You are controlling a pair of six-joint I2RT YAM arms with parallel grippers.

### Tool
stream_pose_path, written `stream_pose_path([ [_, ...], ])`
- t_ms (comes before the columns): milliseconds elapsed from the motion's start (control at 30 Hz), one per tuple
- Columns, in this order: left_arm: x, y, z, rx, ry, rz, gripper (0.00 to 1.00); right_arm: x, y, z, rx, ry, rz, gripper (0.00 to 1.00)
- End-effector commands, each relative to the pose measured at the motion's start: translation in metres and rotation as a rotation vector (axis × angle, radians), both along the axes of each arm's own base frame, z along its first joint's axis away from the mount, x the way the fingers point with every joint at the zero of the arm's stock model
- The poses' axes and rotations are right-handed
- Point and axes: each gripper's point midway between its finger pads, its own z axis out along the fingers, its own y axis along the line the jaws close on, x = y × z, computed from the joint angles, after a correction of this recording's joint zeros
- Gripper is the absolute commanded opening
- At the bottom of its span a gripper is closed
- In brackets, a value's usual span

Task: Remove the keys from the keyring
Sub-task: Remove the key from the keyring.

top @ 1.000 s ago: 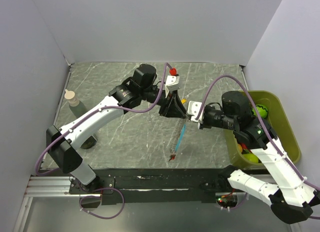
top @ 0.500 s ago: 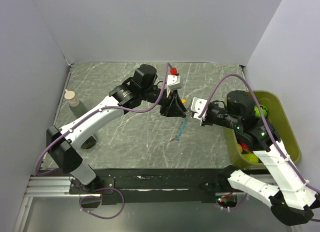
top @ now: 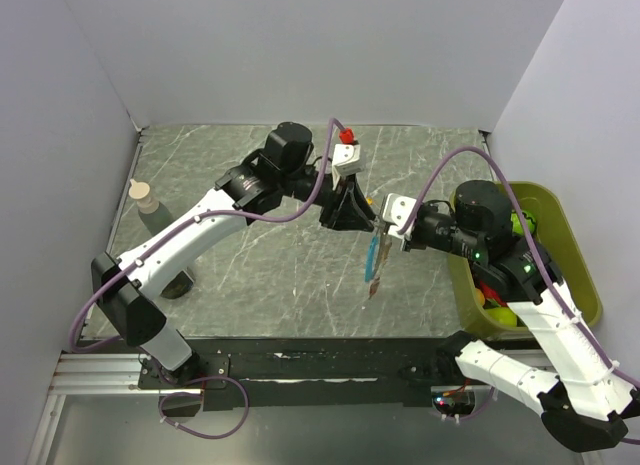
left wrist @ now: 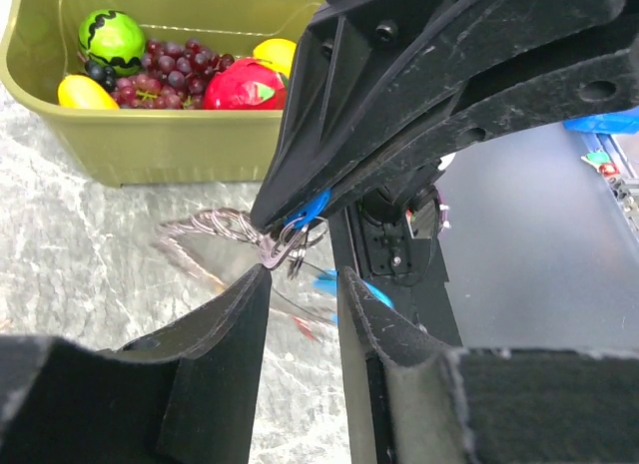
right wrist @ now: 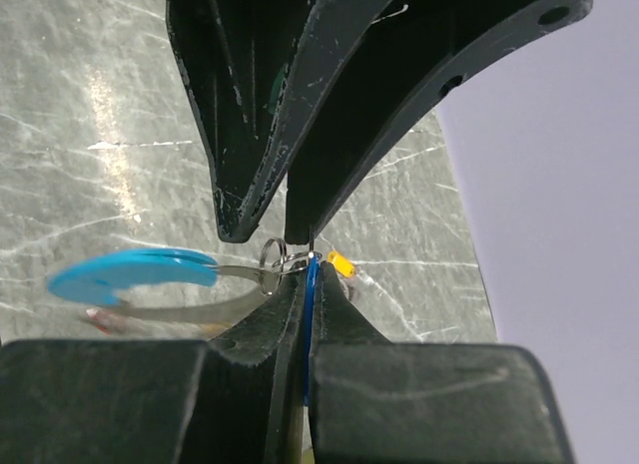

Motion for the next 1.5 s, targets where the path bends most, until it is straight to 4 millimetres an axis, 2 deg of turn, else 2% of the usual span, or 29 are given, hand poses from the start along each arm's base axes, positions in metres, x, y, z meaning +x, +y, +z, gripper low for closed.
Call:
stream_pose_path([
  [0,-0.01,0.0,0.017,-0.038,-0.01,-0.056,0.39,0.007,0.002,0.029,0.054,-0.089,-0.011,0.0],
  [267,-0.015,-0.008,0.005,-0.014,0.003,-0.087,0.38,0.007,0.002,0.032,0.06,-0.087,-0.008,0.0],
  [533,-0.013,-0.01,0.014,-0.021,-0.008,-0.073,0.34,0.01,0.003,0.02,0.033,-0.076,-0.009,0.0],
  [700,-0.012,-0.008,0.019,-0.024,-0.024,-0.063,0.35,0.013,0.001,0.012,0.016,-0.078,-0.023,0.0],
  [967,-0.013,-0.011,0.013,-0.02,-0.009,-0.083,0.35,0.011,0.003,0.011,0.022,-0.072,-0.015,0.0],
  [1133,-0.013,-0.012,0.007,-0.01,-0.001,-0.085,0.27,0.009,0.003,0.015,0.03,-0.071,-0.008,0.0],
  [1433,-0.007,-0.014,0.002,0.002,-0.002,-0.052,0.01,0.007,0.003,0.015,0.039,-0.068,-0.003,0.0],
  [1467,-0.007,-0.014,0.002,0.002,-0.003,-0.053,0.01,0.007,0.004,0.016,0.04,-0.069,-0.001,0.0],
])
